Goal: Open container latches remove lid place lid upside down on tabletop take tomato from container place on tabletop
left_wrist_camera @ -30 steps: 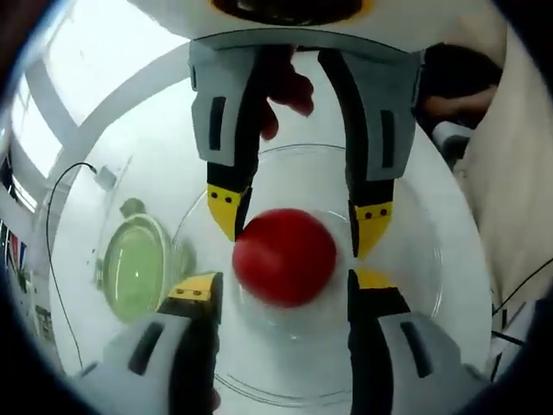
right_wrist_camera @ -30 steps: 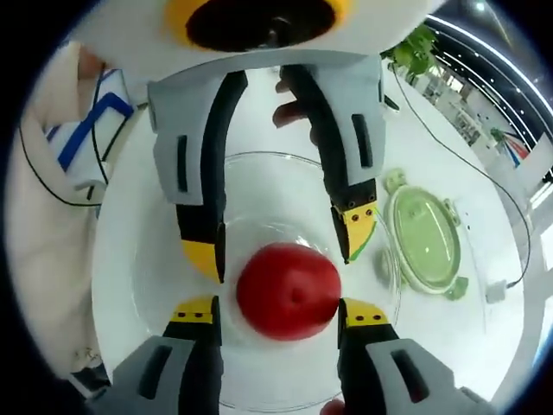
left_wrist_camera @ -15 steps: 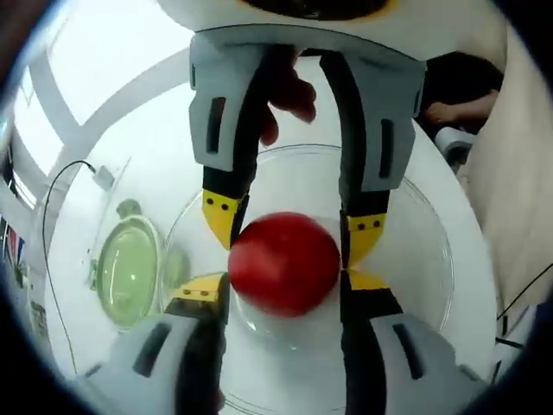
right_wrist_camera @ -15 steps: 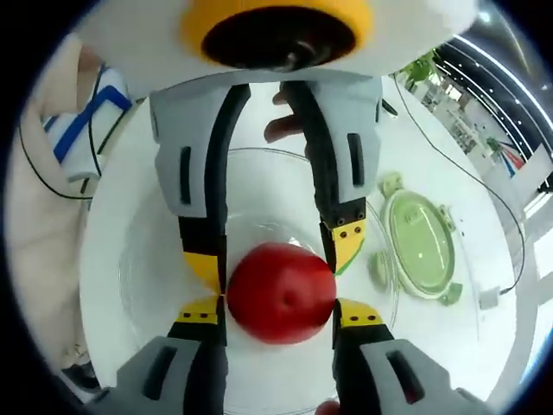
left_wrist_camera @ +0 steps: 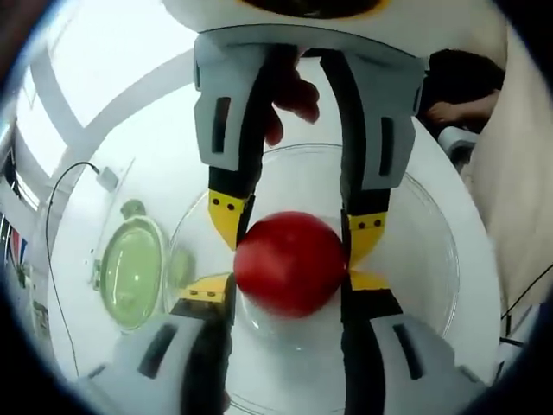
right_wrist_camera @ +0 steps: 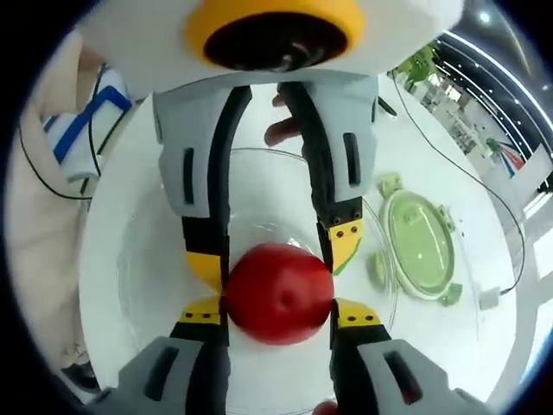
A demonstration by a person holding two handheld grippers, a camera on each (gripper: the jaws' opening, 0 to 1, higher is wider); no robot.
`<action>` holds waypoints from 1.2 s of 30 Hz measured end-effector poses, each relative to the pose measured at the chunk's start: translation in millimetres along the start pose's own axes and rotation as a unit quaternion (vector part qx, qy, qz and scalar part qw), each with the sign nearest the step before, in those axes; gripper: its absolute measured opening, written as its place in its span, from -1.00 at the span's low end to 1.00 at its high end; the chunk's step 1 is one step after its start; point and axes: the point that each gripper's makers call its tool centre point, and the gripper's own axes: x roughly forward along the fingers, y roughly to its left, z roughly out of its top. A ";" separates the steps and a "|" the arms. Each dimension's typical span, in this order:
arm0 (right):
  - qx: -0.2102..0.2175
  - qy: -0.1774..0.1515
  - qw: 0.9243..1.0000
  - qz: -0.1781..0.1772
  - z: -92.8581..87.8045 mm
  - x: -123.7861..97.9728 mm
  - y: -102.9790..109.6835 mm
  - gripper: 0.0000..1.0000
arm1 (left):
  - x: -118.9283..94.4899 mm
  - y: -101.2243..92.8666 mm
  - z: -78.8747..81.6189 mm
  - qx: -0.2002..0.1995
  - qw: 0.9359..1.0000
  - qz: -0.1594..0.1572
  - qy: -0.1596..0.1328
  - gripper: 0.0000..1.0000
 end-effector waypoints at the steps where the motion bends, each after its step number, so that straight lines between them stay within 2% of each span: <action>1: 0.000 0.000 1.000 0.000 -0.2 0.1 -0.5 -0.19 | 0.1 0.3 0.2 -0.001 1.000 0.000 -0.001 -0.22; 5: -0.004 -0.003 1.000 0.001 0.0 0.0 0.0 -0.20 | 0.6 1.7 0.5 -0.017 1.000 0.004 -0.002 -0.24; 26: -0.002 -0.002 1.000 0.004 1.6 -3.3 5.9 -0.21 | -0.4 0.9 2.7 -0.017 1.000 0.004 -0.001 -0.26; 36: -0.007 -0.015 1.000 -0.006 13.3 -22.0 2.2 -0.22 | -19.7 4.1 15.4 -0.009 1.000 0.017 -0.004 -0.27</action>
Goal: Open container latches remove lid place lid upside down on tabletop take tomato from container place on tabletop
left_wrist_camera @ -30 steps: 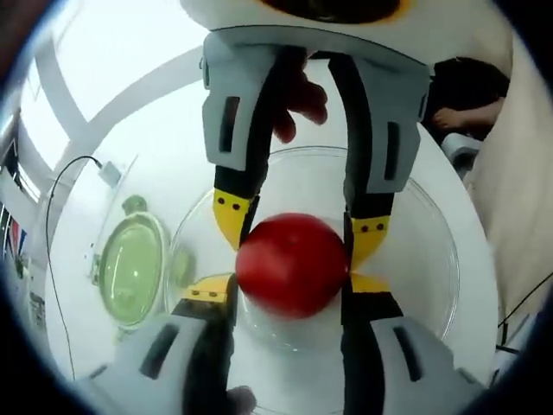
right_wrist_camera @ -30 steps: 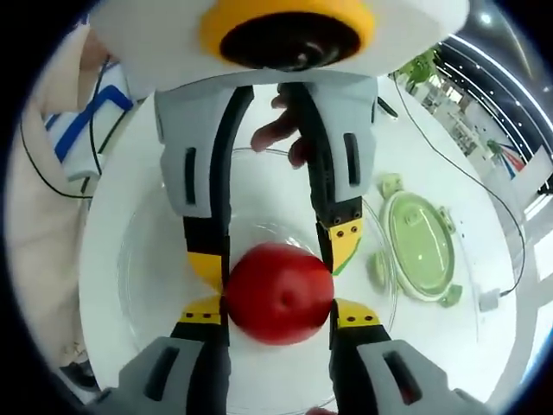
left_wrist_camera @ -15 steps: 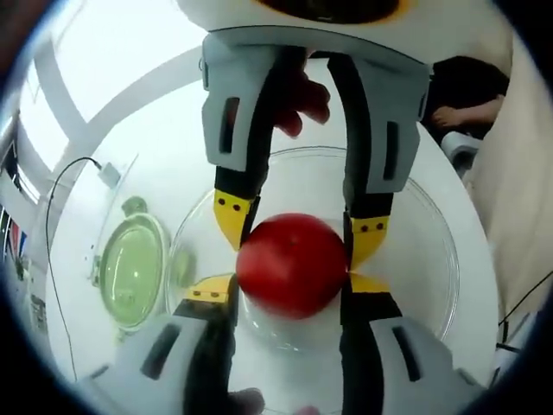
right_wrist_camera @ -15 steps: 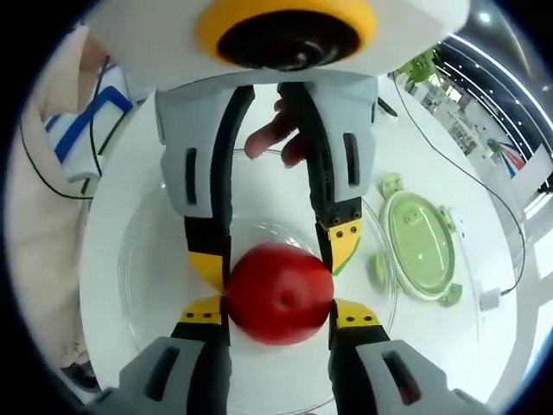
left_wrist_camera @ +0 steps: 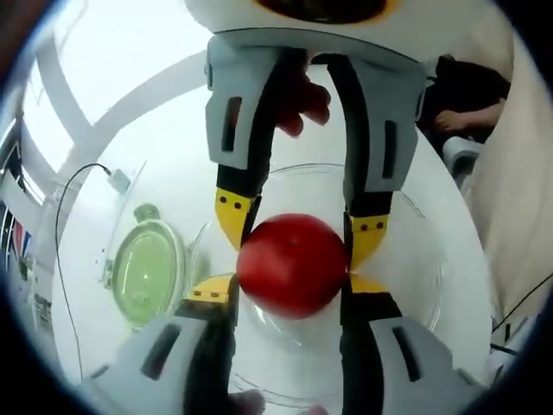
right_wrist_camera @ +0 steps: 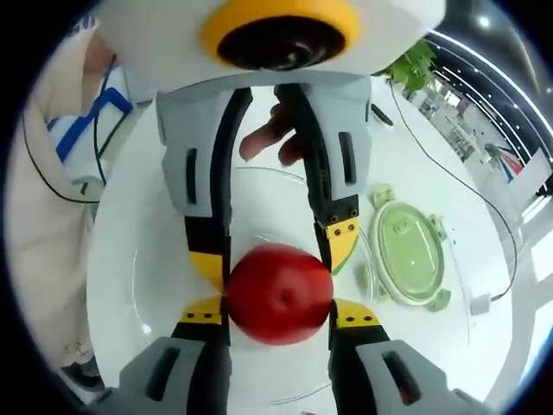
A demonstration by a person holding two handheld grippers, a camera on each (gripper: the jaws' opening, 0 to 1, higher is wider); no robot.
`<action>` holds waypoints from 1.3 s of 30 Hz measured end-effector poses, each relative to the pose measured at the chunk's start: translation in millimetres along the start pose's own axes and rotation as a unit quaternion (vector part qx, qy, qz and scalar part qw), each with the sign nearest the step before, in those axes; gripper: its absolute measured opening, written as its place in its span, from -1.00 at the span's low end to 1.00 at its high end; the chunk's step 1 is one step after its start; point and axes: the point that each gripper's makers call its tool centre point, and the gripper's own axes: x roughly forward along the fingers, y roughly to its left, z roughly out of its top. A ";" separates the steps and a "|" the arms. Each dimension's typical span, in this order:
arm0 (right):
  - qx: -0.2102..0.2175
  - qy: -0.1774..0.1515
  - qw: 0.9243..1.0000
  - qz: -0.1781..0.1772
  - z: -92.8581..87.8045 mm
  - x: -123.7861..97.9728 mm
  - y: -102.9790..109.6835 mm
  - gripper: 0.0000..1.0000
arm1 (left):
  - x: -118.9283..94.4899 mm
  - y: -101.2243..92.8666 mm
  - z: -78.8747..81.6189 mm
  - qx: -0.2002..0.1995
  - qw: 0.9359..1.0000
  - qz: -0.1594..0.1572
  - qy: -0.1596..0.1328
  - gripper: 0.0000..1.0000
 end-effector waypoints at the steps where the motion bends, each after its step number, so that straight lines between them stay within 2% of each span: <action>1: 0.000 -0.001 1.000 -0.002 1.6 -2.8 0.1 -0.22 | -2.4 0.2 1.8 0.001 1.000 0.001 0.001 -0.27; 7: -0.007 -0.006 1.000 -0.019 7.5 -25.6 -4.3 -0.22 | -16.3 3.3 17.9 0.015 1.000 0.013 -0.001 -0.26; 11: -0.009 -0.005 0.999 -0.033 6.5 -44.1 -5.9 -0.22 | -22.7 2.2 39.1 0.031 0.999 0.020 -0.003 -0.26; 15: -0.009 0.000 0.999 -0.047 -1.6 -62.2 -16.9 -0.22 | -24.8 2.8 59.0 0.045 0.999 0.024 -0.006 -0.26; 19: -0.006 0.005 0.998 -0.060 -12.7 -83.3 -18.7 -0.22 | -23.0 2.8 82.6 0.061 0.998 0.024 -0.013 -0.26; 25: 0.008 0.013 0.997 -0.081 -37.0 -111.6 -21.3 -0.22 | -12.2 1.5 118.9 0.087 0.996 0.019 -0.018 -0.26; 32: 0.026 0.029 0.995 -0.095 -73.8 -135.4 -24.6 -0.22 | 11.8 -2.5 156.9 0.110 0.994 0.006 -0.025 -0.26; 39: 0.043 0.044 0.993 -0.102 -106.2 -150.5 -26.4 -0.22 | 33.4 -7.3 183.0 0.122 0.992 -0.006 -0.029 -0.26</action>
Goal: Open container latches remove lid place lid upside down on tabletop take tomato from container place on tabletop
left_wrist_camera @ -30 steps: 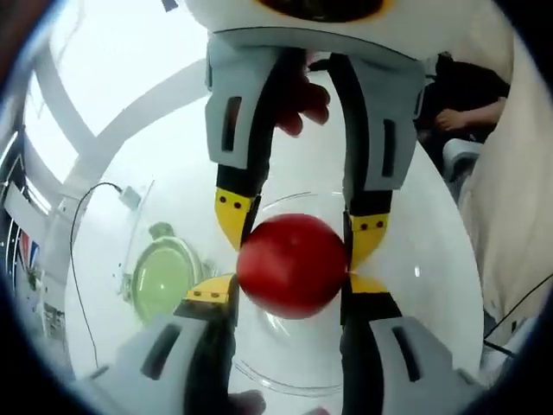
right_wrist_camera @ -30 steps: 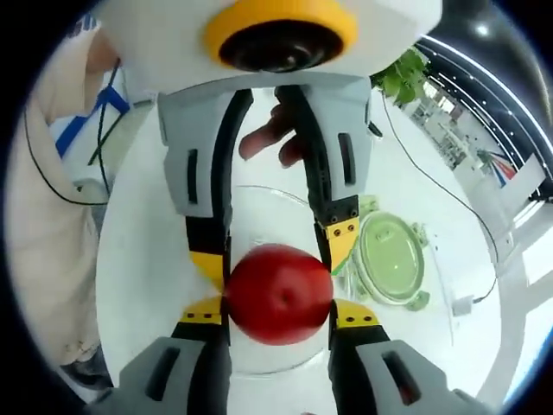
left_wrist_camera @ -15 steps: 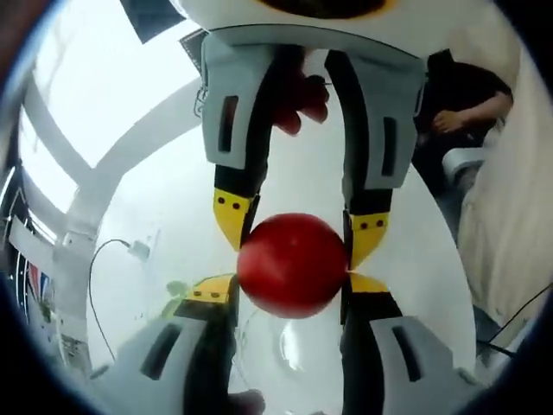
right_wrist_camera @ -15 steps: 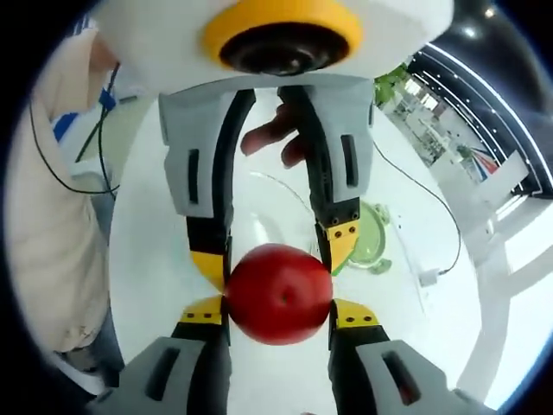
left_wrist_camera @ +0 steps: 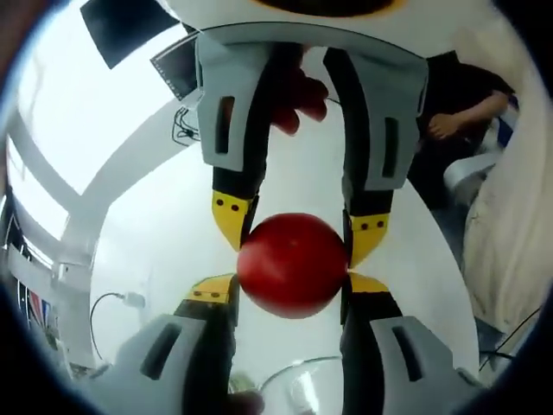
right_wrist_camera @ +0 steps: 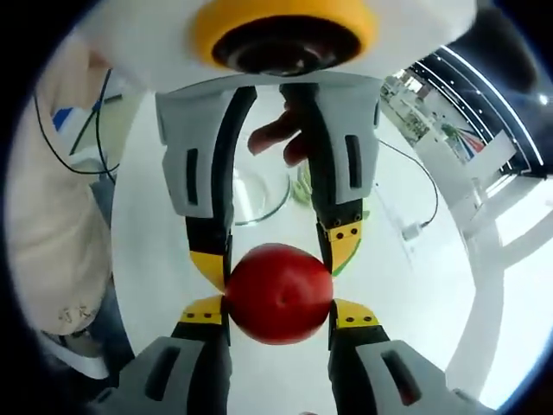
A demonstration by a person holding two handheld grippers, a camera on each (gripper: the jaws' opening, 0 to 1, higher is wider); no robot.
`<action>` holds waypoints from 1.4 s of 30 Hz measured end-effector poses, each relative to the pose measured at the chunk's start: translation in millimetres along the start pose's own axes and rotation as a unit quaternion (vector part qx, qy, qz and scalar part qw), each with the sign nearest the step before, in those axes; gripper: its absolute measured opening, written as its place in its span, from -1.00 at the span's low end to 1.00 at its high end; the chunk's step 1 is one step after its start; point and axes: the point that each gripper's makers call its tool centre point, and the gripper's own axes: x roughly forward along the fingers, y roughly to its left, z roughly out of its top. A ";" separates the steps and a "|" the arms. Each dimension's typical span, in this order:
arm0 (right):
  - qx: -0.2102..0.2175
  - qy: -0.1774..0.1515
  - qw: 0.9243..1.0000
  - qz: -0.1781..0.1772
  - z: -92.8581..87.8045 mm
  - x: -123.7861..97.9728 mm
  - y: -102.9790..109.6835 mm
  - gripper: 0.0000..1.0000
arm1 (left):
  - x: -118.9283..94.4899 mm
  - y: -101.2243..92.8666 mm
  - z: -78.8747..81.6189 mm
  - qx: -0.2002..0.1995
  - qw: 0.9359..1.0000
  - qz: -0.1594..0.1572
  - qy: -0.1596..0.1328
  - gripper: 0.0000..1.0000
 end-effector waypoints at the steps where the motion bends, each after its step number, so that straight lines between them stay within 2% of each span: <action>1: 0.002 0.002 1.000 0.000 -4.3 -0.9 -0.6 -0.22 | 3.0 0.6 3.1 0.002 1.000 -0.002 -0.001 -0.26; 6: 0.004 0.013 1.000 0.003 -23.2 -4.1 -4.5 -0.22 | 19.5 2.0 16.2 0.004 1.000 -0.008 -0.005 -0.26; 11: 0.008 0.016 1.000 0.013 -38.2 0.8 -5.0 -0.22 | 32.9 0.2 18.4 0.001 1.000 -0.017 -0.005 -0.26; 21: 0.008 0.030 0.999 0.045 -62.7 22.9 0.0 -0.22 | 62.8 -5.6 8.8 -0.023 0.999 -0.034 -0.013 -0.27; 28: 0.015 0.028 0.997 0.064 -80.3 40.5 2.1 -0.22 | 84.6 -11.7 -0.4 -0.032 0.998 -0.044 -0.008 -0.27; 42: 0.027 0.021 0.995 0.090 -99.9 56.6 11.4 -0.22 | 106.3 -21.8 -8.2 -0.034 0.997 -0.071 0.005 -0.27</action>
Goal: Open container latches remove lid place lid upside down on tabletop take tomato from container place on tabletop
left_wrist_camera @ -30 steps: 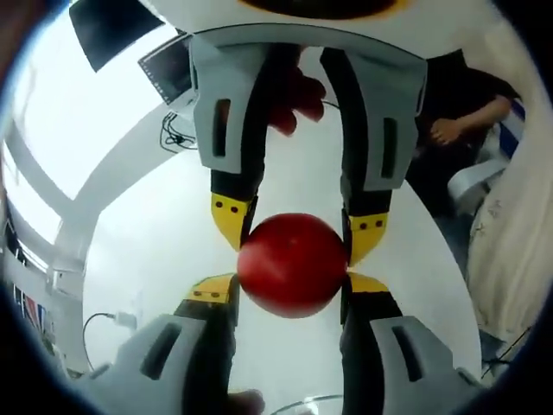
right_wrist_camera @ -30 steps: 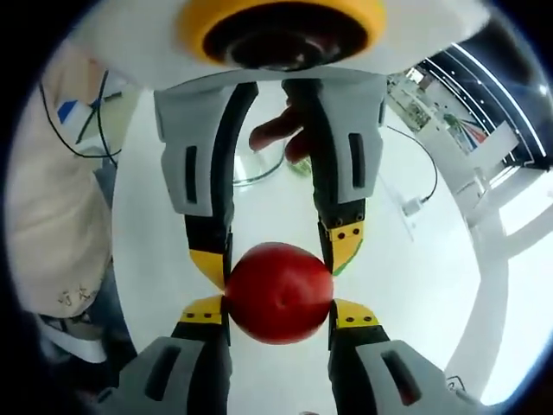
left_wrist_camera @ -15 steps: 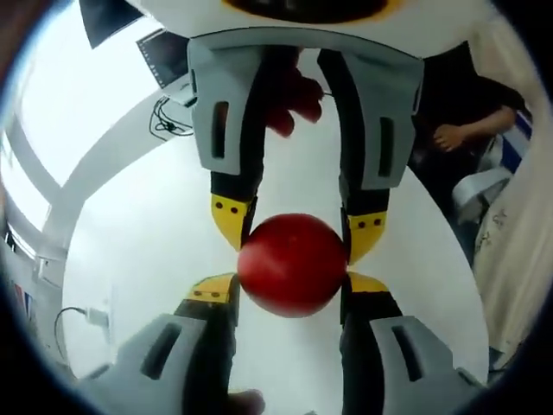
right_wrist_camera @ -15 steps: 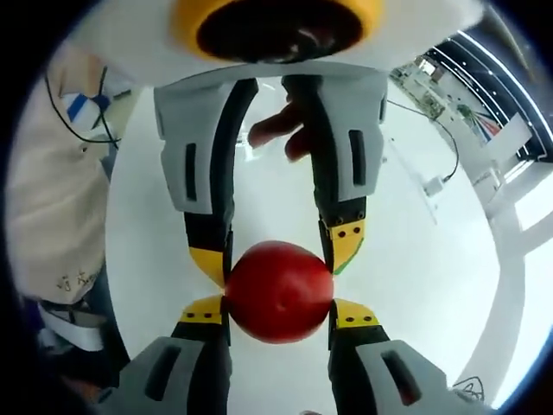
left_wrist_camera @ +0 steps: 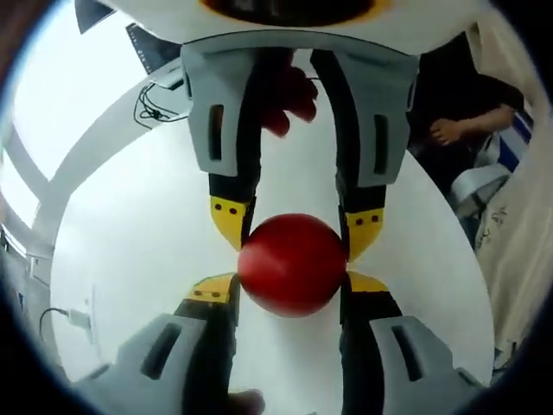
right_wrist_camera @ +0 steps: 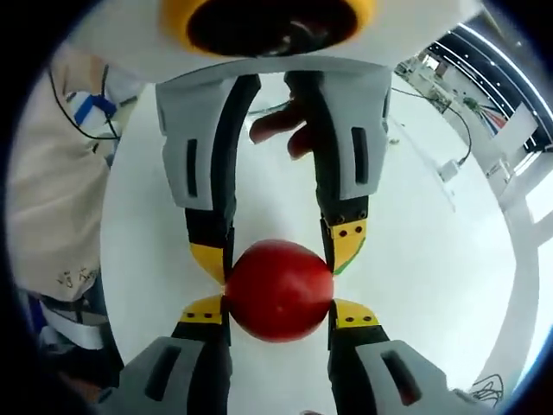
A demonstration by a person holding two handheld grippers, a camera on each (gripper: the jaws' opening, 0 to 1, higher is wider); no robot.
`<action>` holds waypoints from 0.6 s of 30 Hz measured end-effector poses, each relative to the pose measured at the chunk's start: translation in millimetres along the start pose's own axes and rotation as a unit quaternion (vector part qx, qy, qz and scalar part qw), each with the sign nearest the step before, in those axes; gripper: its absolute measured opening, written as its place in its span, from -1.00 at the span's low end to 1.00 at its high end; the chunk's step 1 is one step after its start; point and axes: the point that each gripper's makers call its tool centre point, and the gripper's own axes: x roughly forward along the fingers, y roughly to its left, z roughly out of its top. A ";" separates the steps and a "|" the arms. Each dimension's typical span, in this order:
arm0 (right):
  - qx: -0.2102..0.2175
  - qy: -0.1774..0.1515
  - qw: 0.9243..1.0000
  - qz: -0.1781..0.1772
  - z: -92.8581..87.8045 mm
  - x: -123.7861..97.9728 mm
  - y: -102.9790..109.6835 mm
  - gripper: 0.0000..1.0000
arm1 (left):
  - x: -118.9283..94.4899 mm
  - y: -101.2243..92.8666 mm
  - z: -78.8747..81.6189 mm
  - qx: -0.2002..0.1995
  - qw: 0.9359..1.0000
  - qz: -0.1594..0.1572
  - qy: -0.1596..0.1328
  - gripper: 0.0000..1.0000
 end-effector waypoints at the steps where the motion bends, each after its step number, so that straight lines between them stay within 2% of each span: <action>1: 0.000 0.000 1.000 0.000 -0.5 0.9 0.0 -0.22 | 1.1 0.5 -0.5 0.000 1.000 0.000 0.001 -0.27; 18: 0.005 -0.005 1.000 0.013 -4.4 11.2 6.0 -0.22 | 12.0 -2.4 -8.8 -0.005 1.000 -0.010 0.010 -0.27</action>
